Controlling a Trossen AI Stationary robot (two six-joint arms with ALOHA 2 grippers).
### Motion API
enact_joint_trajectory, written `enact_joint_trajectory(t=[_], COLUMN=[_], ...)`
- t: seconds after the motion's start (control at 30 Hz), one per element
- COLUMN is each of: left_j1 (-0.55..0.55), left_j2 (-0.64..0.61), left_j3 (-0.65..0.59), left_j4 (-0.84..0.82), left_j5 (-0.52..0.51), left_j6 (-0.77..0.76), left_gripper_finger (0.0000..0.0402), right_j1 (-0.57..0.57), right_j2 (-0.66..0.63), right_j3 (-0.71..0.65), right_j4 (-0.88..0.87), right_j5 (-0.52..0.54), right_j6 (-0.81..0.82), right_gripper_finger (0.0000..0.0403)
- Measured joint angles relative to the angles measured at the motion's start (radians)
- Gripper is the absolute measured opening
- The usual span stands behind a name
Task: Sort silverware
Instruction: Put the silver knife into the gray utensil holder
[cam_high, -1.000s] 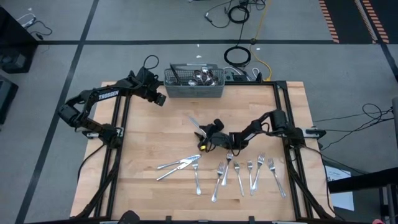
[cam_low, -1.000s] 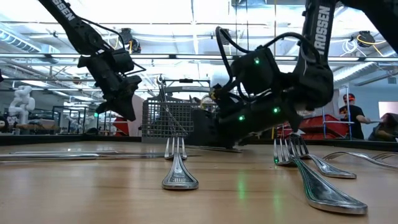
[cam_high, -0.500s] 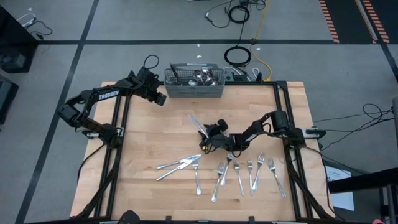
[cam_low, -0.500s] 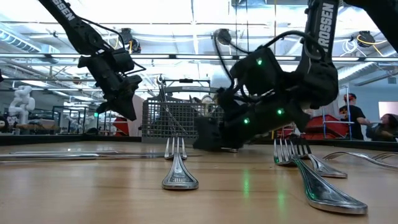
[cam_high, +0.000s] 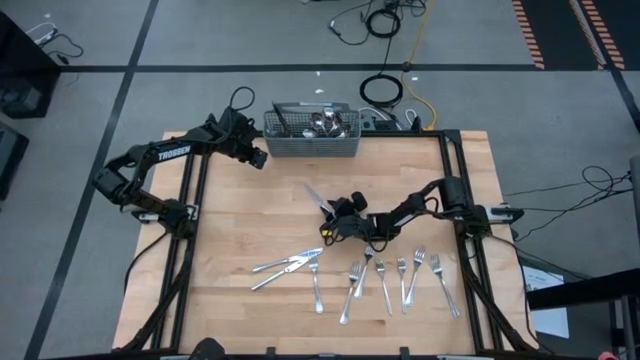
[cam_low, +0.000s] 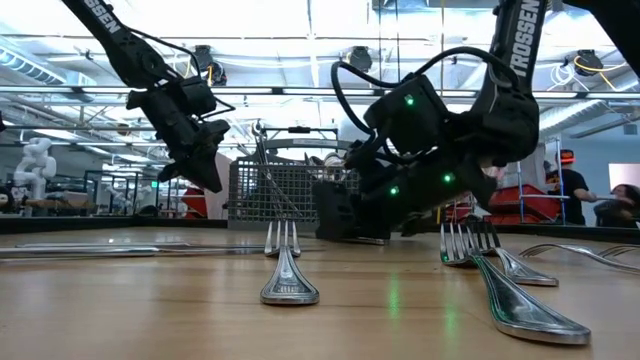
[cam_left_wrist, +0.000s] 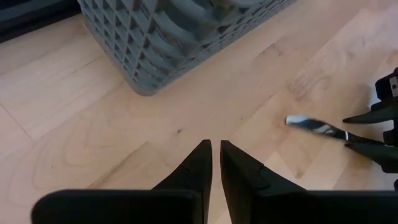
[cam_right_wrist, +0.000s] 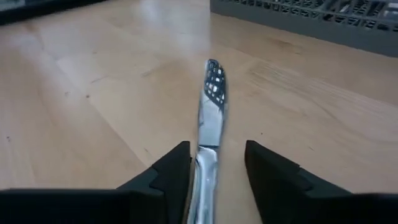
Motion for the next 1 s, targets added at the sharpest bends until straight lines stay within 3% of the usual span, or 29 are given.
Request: enact_joint_trajectory(t=[0.27, 0.47, 0.73, 1.0], left_j1=[0.000, 0.000, 0.000, 0.000], left_j2=[0.000, 0.000, 0.000, 0.000], left_j3=[0.000, 0.000, 0.000, 0.000], left_j4=[0.009, 0.012, 0.013, 0.015], left_j5=[0.000, 0.000, -0.001, -0.001], left_j6=[0.000, 0.000, -0.001, 0.005], left_gripper_finger=[0.0041, 0.0041, 0.0041, 0.0041], right_j1=[0.006, -0.001, -0.001, -0.010], right_j2=[0.011, 0.011, -0.030, -0.118], right_j3=[-0.002, 0.001, 0.005, 0.070], right_j4=[0.020, 0.035, 0.024, -0.129], right_j5=[0.006, -0.064, -0.079, -0.097], right_j6=[0.023, 0.022, -0.075, -0.169], right_gripper_finger=[0.0118, 0.0018, 0.0016, 0.0012])
